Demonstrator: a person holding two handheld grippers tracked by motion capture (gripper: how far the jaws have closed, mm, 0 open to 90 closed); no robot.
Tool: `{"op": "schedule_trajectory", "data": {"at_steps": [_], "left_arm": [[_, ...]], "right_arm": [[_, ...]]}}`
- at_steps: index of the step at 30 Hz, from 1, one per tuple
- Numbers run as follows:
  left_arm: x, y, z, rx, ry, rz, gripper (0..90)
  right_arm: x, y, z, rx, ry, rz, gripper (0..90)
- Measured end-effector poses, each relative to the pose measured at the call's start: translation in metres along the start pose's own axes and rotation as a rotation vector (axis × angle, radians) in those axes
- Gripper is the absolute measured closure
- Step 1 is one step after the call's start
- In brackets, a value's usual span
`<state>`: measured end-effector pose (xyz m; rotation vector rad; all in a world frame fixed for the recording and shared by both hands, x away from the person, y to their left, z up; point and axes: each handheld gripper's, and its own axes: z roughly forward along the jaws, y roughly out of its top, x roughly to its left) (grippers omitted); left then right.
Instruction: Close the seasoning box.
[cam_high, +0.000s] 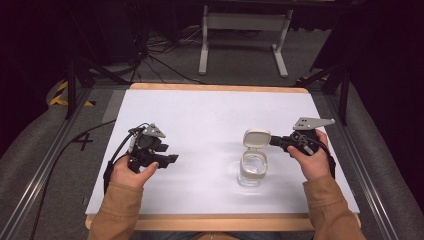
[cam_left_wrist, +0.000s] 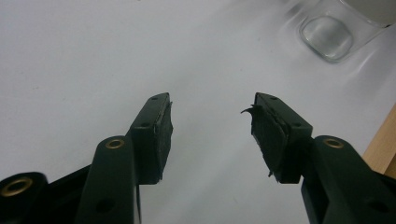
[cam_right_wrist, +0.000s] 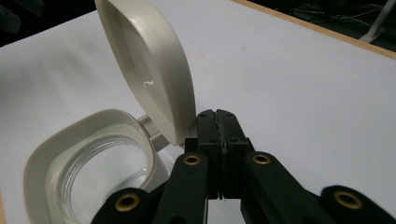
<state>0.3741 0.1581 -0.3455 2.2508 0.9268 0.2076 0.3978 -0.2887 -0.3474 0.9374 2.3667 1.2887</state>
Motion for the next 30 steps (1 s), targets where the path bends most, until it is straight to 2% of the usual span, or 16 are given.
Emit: {"op": "schedule_trajectory", "data": {"at_steps": [17, 30], "left_arm": [[-0.001, 0.002, 0.001, 0.006, -0.001, 0.007, 48.2], [-0.002, 0.008, 0.004, 0.013, -0.01, 0.026, 48.2]], "right_arm": [[0.003, 0.002, -0.002, 0.003, 0.001, -0.013, 90.0], [0.017, 0.005, -0.01, 0.016, 0.029, -0.063, 90.0]]}}
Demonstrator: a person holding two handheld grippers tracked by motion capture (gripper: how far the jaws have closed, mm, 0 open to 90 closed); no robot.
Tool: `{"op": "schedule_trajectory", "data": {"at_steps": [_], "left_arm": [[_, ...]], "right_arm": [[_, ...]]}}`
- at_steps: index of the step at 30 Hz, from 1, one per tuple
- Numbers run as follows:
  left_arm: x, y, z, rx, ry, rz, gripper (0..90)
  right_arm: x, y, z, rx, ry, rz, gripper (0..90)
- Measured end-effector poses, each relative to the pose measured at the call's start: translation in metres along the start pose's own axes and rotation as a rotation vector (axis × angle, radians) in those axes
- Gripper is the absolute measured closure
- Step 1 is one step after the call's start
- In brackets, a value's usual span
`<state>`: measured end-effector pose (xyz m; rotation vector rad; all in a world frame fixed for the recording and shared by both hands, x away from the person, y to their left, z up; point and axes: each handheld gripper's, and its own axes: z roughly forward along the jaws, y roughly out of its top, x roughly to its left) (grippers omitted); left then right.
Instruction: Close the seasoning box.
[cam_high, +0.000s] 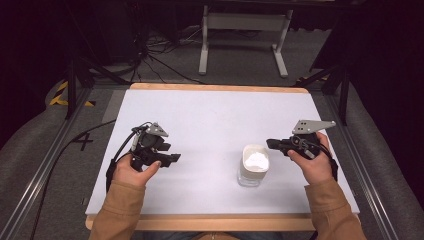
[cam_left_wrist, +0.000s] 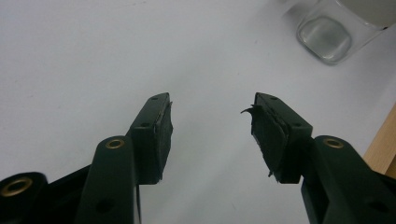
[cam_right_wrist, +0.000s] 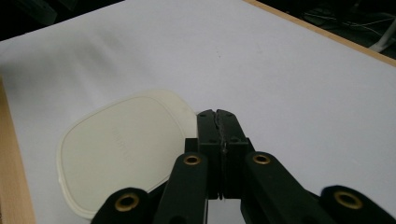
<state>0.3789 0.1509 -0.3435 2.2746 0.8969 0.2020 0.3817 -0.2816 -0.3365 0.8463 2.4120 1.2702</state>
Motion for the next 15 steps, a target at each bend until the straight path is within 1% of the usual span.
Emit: {"op": "schedule_trajectory", "data": {"at_steps": [3, 5, 11, 12, 13, 14, 15], "left_arm": [[0.0, 0.001, 0.001, -0.006, -0.001, -0.001, 48.2], [0.0, 0.003, 0.002, 0.002, -0.003, 0.005, 48.2], [0.0, 0.005, 0.004, -0.003, -0.004, 0.013, 48.0], [-0.001, 0.005, 0.004, -0.003, -0.005, 0.009, 48.0], [-0.001, 0.005, 0.004, -0.003, -0.004, 0.007, 47.9], [0.0, 0.005, 0.004, -0.006, -0.002, 0.011, 47.7], [0.0, 0.005, 0.004, -0.008, -0.003, 0.008, 47.6]], "right_arm": [[0.002, 0.0, -0.002, -0.002, 0.0, -0.005, 90.0], [0.002, -0.001, -0.004, -0.004, 0.0, -0.002, 90.0], [0.002, -0.002, -0.007, -0.007, 0.004, 0.005, 89.9], [0.002, -0.002, -0.008, -0.01, 0.005, 0.007, 89.7], [0.002, -0.002, -0.009, -0.015, 0.007, 0.013, 89.3], [0.002, -0.002, -0.01, -0.02, 0.006, 0.011, 86.6], [0.001, -0.002, -0.011, -0.026, 0.004, 0.024, 83.9]]}}
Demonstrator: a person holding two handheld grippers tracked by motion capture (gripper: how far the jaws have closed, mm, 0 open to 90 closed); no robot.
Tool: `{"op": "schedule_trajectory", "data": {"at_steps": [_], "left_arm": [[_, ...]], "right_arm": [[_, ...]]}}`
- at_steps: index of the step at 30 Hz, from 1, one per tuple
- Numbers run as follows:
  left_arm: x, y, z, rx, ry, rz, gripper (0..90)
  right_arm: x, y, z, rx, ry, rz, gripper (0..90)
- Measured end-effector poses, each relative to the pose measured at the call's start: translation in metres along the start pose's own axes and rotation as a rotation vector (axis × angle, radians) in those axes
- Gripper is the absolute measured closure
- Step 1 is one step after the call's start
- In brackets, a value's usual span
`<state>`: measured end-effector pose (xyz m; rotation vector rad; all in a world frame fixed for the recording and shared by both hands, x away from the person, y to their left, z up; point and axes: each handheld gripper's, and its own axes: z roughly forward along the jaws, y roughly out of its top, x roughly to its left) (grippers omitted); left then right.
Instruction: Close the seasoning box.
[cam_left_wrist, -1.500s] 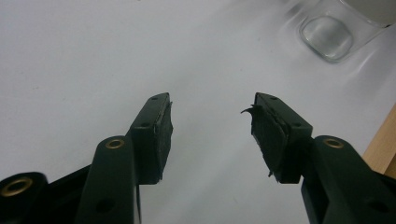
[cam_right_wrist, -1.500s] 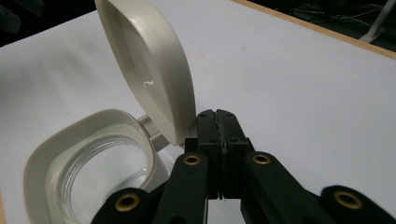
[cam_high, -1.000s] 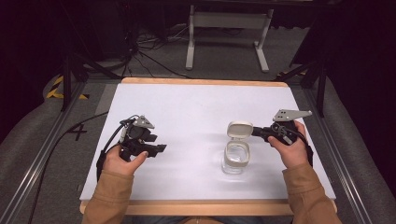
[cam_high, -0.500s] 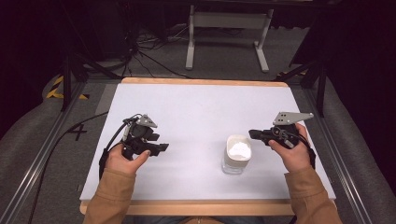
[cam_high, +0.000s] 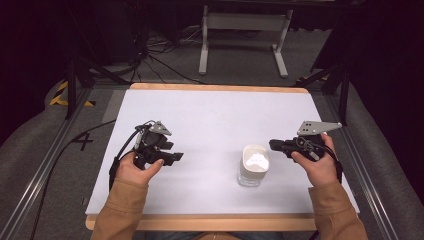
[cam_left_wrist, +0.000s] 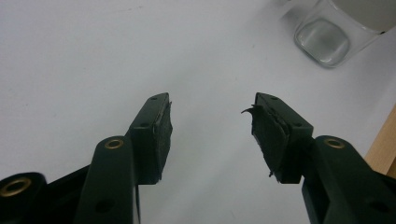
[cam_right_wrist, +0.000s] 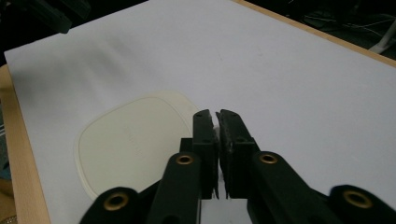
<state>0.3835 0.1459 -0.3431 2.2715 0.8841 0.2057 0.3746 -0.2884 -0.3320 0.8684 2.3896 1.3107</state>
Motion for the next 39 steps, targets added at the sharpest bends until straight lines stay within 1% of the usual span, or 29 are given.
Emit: {"op": "schedule_trajectory", "data": {"at_steps": [1, 2, 5, 6, 7, 9, 10, 11, 14, 15, 17, 18, 20, 21, 23, 24, 25, 26, 27, 29, 30, 31, 32, 34, 35, 36, 38, 39], "left_arm": [[0.0, 0.0, -0.001, 0.002, 0.0, -0.002, 47.6], [0.001, 0.0, -0.001, 0.003, -0.001, -0.004, 47.6], [0.001, 0.001, -0.001, 0.004, 0.0, -0.004, 47.5], [0.001, 0.001, -0.001, 0.004, 0.0, -0.004, 47.5], [0.002, 0.001, -0.001, 0.003, -0.001, 0.003, 47.5], [0.002, 0.002, 0.0, -0.011, 0.0, -0.013, 47.3], [0.002, 0.002, 0.0, -0.011, 0.0, -0.013, 47.2], [0.003, 0.002, 0.0, -0.012, -0.005, -0.022, 47.2], [0.005, 0.003, 0.0, -0.009, -0.004, -0.013, 47.1], [0.005, 0.003, 0.0, -0.014, -0.005, -0.019, 47.0], [0.006, 0.004, 0.001, -0.013, -0.008, -0.018, 47.0], [0.006, 0.005, 0.0, -0.004, -0.008, -0.015, 47.0], [0.006, 0.006, 0.002, -0.012, -0.008, -0.02, 47.0], [0.006, 0.006, 0.003, -0.01, -0.008, -0.016, 47.0], [0.006, 0.007, 0.004, -0.004, -0.007, -0.016, 46.9], [0.006, 0.008, 0.005, -0.01, -0.009, -0.018, 46.9], [0.006, 0.008, 0.005, -0.01, -0.009, -0.018, 46.9], [0.006, 0.008, 0.006, -0.01, -0.01, -0.019, 46.9], [0.007, 0.008, 0.006, -0.007, -0.008, -0.016, 46.8], [0.007, 0.009, 0.006, -0.005, -0.009, -0.021, 46.7], [0.009, 0.009, 0.007, -0.003, -0.005, -0.02, 46.2], [0.009, 0.009, 0.007, -0.003, -0.005, -0.02, 46.0], [0.009, 0.01, 0.007, -0.011, -0.004, -0.021, 46.0], [0.01, 0.01, 0.008, -0.017, -0.005, -0.026, 45.7], [0.011, 0.01, 0.008, -0.016, -0.004, -0.026, 45.7], [0.012, 0.01, 0.009, -0.017, -0.001, -0.035, 45.2], [0.013, 0.009, 0.009, -0.015, 0.005, -0.037, 44.7], [0.014, 0.009, 0.01, -0.017, 0.012, -0.042, 43.4]], "right_arm": [[0.0, 0.0, -0.002, -0.005, 0.002, 0.015, 80.2], [-0.001, -0.001, -0.003, -0.014, 0.005, 0.026, 78.9], [-0.004, -0.002, -0.009, -0.025, -0.02, 0.046, 74.6], [-0.005, -0.003, -0.012, -0.031, -0.021, 0.061, 73.5], [-0.005, -0.003, -0.012, -0.031, -0.021, 0.061, 73.5], [-0.009, -0.005, -0.018, -0.038, -0.042, 0.08, 71.2], [-0.009, -0.005, -0.018, -0.038, -0.042, 0.08, 71.2], [-0.012, -0.007, -0.024, -0.046, -0.06, 0.087, 69.7], [-0.015, -0.009, -0.03, -0.052, -0.077, 0.106, 67.8], [-0.017, -0.01, -0.033, -0.053, -0.085, 0.111, 67.3], [-0.019, -0.012, -0.036, -0.056, -0.094, 0.111, 66.1], [-0.02, -0.014, -0.039, -0.055, -0.105, 0.119, 65.8], [-0.023, -0.016, -0.044, -0.054, -0.122, 0.13, 65.4], [-0.023, -0.017, -0.046, -0.054, -0.129, 0.14, 65.0], [-0.025, -0.019, -0.049, -0.056, -0.145, 0.144, 63.9], [-0.027, -0.021, -0.052, -0.054, -0.157, 0.148, 63.7], [-0.027, -0.021, -0.052, -0.054, -0.157, 0.148, 63.7], [-0.028, -0.023, -0.053, -0.047, -0.168, 0.154, 63.0], [-0.031, -0.026, -0.056, -0.038, -0.193, 0.163, 61.4], [-0.032, -0.027, -0.057, -0.039, -0.199, 0.171, 60.4], [-0.035, -0.032, -0.06, -0.041, -0.226, 0.18, 58.4], [-0.036, -0.033, -0.062, -0.041, -0.238, 0.183, 57.7], [-0.036, -0.033, -0.062, -0.041, -0.238, 0.183, 57.7], [-0.041, -0.038, -0.067, -0.048, -0.277, 0.195, 54.5], [-0.041, -0.038, -0.067, -0.048, -0.277, 0.195, 54.5], [-0.044, -0.042, -0.069, -0.047, -0.291, 0.212, 51.1], [-0.046, -0.043, -0.07, -0.043, -0.3, 0.21, 49.4], [-0.05, -0.047, -0.071, -0.044, -0.332, 0.212, 44.4]]}}
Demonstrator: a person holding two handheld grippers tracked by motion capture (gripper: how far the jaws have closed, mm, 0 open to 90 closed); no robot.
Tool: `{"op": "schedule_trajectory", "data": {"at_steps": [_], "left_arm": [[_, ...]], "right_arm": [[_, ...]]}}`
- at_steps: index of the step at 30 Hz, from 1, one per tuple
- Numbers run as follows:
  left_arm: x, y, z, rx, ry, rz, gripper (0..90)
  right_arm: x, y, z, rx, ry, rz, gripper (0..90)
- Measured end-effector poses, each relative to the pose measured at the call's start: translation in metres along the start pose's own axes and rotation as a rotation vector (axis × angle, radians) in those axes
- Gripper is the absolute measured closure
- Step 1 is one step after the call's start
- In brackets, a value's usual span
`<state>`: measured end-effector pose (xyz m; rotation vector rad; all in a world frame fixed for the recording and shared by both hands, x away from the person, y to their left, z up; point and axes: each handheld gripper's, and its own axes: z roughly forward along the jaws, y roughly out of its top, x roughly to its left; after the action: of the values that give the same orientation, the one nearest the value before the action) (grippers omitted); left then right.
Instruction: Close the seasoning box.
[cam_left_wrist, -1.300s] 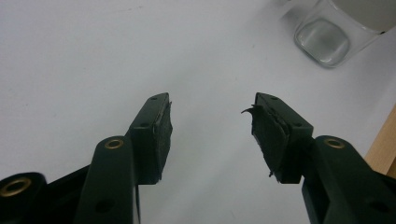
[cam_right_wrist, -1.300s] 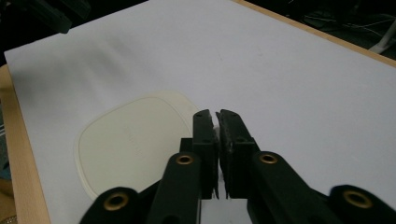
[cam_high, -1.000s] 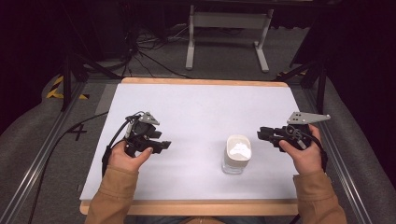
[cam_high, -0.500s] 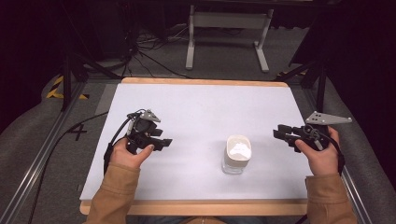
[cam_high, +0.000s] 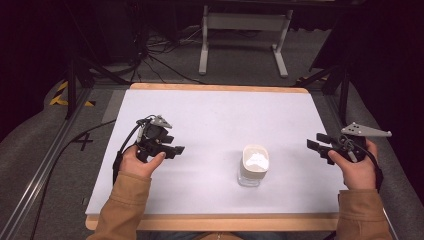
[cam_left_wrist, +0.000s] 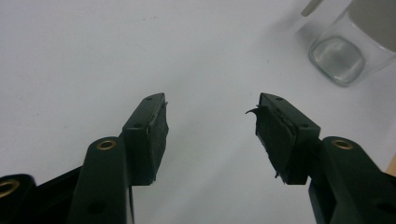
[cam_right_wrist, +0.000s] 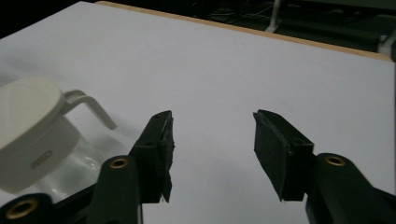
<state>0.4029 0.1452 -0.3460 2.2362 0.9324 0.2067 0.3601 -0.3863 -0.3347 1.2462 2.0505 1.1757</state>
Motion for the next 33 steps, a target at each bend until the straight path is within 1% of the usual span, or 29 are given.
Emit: {"op": "schedule_trajectory", "data": {"at_steps": [1, 2, 3, 4, 8, 10, 12, 14, 16, 17, 19, 20, 22, 23, 25, 26, 28, 31, 33], "left_arm": [[0.0, 0.0, 0.0, 0.0, 0.0, 0.0, 42.7], [0.001, -0.001, 0.001, -0.006, 0.005, -0.013, 42.7], [0.004, -0.001, 0.001, 0.006, 0.012, -0.005, 42.4], [0.006, -0.003, 0.004, 0.0, 0.019, -0.015, 41.8], [0.013, -0.007, 0.008, 0.014, 0.031, -0.038, 41.5], [0.013, -0.007, 0.009, 0.006, 0.032, -0.043, 41.4], [0.014, -0.008, 0.009, 0.013, 0.033, -0.041, 41.3], [0.015, -0.008, 0.011, 0.01, 0.037, -0.046, 41.2], [0.016, -0.009, 0.011, 0.015, 0.041, -0.043, 40.7], [0.016, -0.01, 0.013, 0.01, 0.047, -0.053, 40.7], [0.021, -0.012, 0.016, 0.024, 0.051, -0.053, 40.6], [0.021, -0.012, 0.016, 0.024, 0.051, -0.053, 40.6], [0.023, -0.014, 0.018, 0.029, 0.05, -0.063, 40.6], [0.025, -0.014, 0.019, 0.035, 0.053, -0.059, 40.6], [0.026, -0.015, 0.02, 0.035, 0.053, -0.069, 40.6], [0.026, -0.015, 0.02, 0.03, 0.057, -0.068, 40.6], [0.026, -0.015, 0.019, 0.032, 0.053, -0.07, 40.5], [0.024, -0.015, 0.019, 0.022, 0.053, -0.073, 40.4], [0.024, -0.015, 0.019, 0.024, 0.05, -0.074, 40.1]], "right_arm": [[-0.002, -0.001, 0.0, 0.002, -0.008, -0.001, 42.1], [-0.002, -0.001, 0.0, 0.002, -0.008, -0.001, 42.1], [-0.005, -0.003, 0.001, 0.009, -0.018, 0.001, 39.6], [-0.007, -0.005, 0.002, 0.017, -0.023, 0.0, 38.5], [-0.018, -0.012, 0.009, 0.063, -0.051, -0.005, 32.8], [-0.023, -0.018, 0.014, 0.084, -0.076, -0.007, 30.7], [-0.027, -0.023, 0.019, 0.102, -0.081, -0.001, 29.6], [-0.03, -0.028, 0.024, 0.111, -0.074, 0.016, 28.7], [-0.032, -0.03, 0.027, 0.12, -0.08, 0.015, 28.6], [-0.035, -0.035, 0.031, 0.136, -0.081, 0.02, 28.3], [-0.037, -0.038, 0.034, 0.142, -0.081, 0.027, 28.1], [-0.038, -0.04, 0.036, 0.142, -0.081, 0.027, 28.0], [-0.038, -0.041, 0.038, 0.148, -0.083, 0.028, 27.8], [-0.039, -0.043, 0.04, 0.156, -0.082, 0.027, 27.4], [-0.039, -0.046, 0.045, 0.167, -0.077, 0.029, 26.0], [-0.039, -0.049, 0.049, 0.179, -0.07, 0.029, 25.9], [-0.039, -0.053, 0.055, 0.21, -0.071, 0.02, 25.7], [-0.038, -0.057, 0.061, 0.237, -0.066, 0.015, 25.3], [-0.038, -0.058, 0.063, 0.251, -0.063, 0.011, 25.2]]}}
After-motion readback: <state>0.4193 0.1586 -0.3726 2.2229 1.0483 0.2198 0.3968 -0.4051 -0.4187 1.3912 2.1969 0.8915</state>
